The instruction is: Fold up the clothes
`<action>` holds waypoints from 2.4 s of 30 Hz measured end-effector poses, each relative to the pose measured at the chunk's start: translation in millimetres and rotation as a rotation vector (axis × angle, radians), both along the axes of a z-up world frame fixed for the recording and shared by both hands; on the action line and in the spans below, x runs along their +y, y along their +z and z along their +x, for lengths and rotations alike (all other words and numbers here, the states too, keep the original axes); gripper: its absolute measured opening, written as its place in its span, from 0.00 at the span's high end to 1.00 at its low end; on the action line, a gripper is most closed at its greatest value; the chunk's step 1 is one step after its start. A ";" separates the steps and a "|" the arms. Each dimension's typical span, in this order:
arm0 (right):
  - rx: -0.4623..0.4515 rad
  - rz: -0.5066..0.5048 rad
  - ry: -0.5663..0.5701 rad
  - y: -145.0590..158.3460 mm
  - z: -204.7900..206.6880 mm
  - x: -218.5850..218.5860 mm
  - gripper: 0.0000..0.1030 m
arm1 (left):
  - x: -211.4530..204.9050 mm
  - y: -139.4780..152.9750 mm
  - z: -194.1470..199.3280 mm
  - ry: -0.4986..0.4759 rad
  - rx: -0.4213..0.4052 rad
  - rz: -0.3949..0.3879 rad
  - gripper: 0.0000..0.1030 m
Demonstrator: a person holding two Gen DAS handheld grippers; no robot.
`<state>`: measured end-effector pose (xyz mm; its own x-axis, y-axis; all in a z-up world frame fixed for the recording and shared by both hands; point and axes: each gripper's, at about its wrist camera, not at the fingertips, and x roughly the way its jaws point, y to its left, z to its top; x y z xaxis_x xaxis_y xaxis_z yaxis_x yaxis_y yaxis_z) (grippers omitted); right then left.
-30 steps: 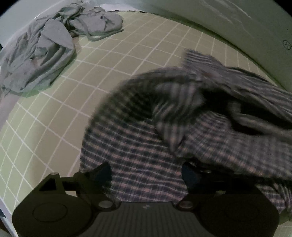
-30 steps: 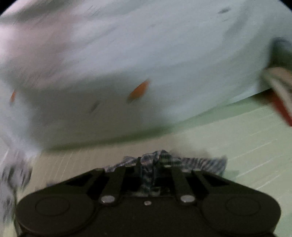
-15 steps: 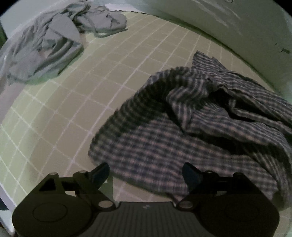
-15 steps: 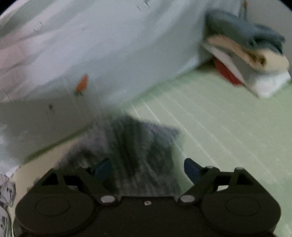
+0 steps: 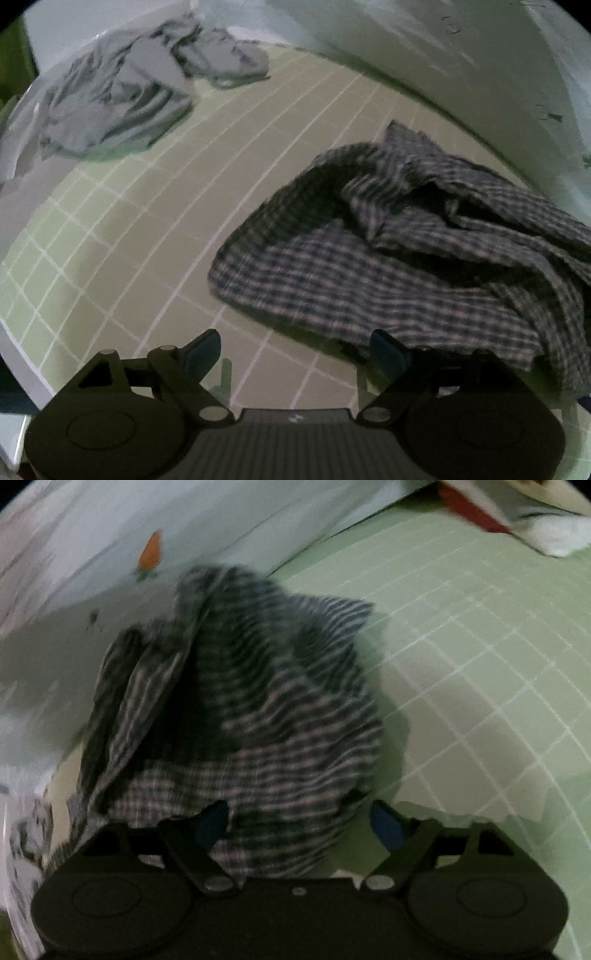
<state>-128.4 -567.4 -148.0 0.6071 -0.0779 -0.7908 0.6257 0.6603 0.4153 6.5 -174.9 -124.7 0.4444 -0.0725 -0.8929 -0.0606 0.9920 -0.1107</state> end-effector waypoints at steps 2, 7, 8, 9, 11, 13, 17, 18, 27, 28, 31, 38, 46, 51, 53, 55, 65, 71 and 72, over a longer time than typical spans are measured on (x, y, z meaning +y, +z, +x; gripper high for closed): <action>-0.001 -0.029 0.027 1.5 -2.6 -2.4 0.85 | -14.7 5.7 4.8 -0.042 -0.021 0.016 0.15; -0.068 -0.189 -0.023 27.5 -27.4 -31.7 0.96 | -63.1 14.5 25.4 -0.175 -0.063 0.048 0.15; -0.079 -0.249 -0.032 35.7 -29.5 -39.2 0.96 | -72.8 16.2 29.6 -0.201 -0.071 0.055 0.15; -0.095 -0.303 -0.045 43.8 -31.0 -48.3 0.96 | -82.4 18.0 33.7 -0.228 -0.080 0.061 0.15; -0.124 -0.396 -0.077 58.3 -33.2 -68.0 0.96 | -106.7 21.1 45.3 -0.281 -0.096 0.070 0.15; -0.147 -0.447 -0.122 68.6 -33.6 -91.5 0.96 | -132.5 22.6 59.7 -0.323 -0.111 0.066 0.15; -0.154 -0.479 -0.208 81.2 -34.2 -134.6 0.65 | -182.6 21.4 88.5 -0.417 -0.128 0.039 0.15; -0.162 -0.469 -0.233 81.8 -36.9 -143.2 0.47 | -193.8 21.4 93.1 -0.438 -0.126 0.039 0.15; -0.063 -0.334 -0.280 46.9 -50.3 -148.4 0.31 | -264.4 4.4 79.3 -0.738 -0.110 0.069 0.12; -0.049 -0.325 -0.277 41.0 -52.7 -144.1 0.30 | -268.5 -1.0 79.0 -0.749 -0.099 0.085 0.12; -0.014 -0.285 -0.299 24.5 -59.4 -134.4 0.31 | -272.4 -15.1 85.0 -0.738 -0.062 0.121 0.38; 0.000 -0.261 -0.280 17.8 -62.6 -116.8 0.31 | -207.5 -5.2 122.2 -0.503 -0.089 0.062 0.96; 0.003 -0.267 -0.226 24.9 -49.4 -104.6 0.31 | -46.7 18.9 156.6 0.012 -0.148 0.134 0.96; 0.012 -0.261 -0.174 24.6 -40.8 -89.4 0.31 | 26.5 14.9 146.5 0.216 -0.107 0.186 0.95; 0.015 -0.258 -0.152 24.6 -37.4 -83.6 0.31 | 39.5 11.3 136.4 0.237 -0.078 0.207 0.88; 0.018 -0.249 -0.132 23.7 -33.2 -78.6 0.30 | 38.6 11.8 129.5 0.217 -0.067 0.211 0.78; 0.008 -0.193 -0.057 20.1 -5.0 -68.8 0.22 | -42.8 32.3 110.3 -0.051 -0.147 0.124 0.20; 0.002 -0.171 -0.060 19.9 -1.2 -69.3 0.21 | -143.9 30.5 122.5 -0.380 -0.147 0.031 0.16; 0.005 -0.169 -0.065 19.2 -2.8 -70.0 0.21 | -159.7 28.2 124.3 -0.430 -0.138 0.018 0.16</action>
<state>-131.2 -637.4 -128.8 0.5926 -0.2487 -0.7661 0.6711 0.6785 0.2989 130.8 -334.5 -96.5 0.4921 -0.2609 -0.8305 0.3713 0.9258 -0.0709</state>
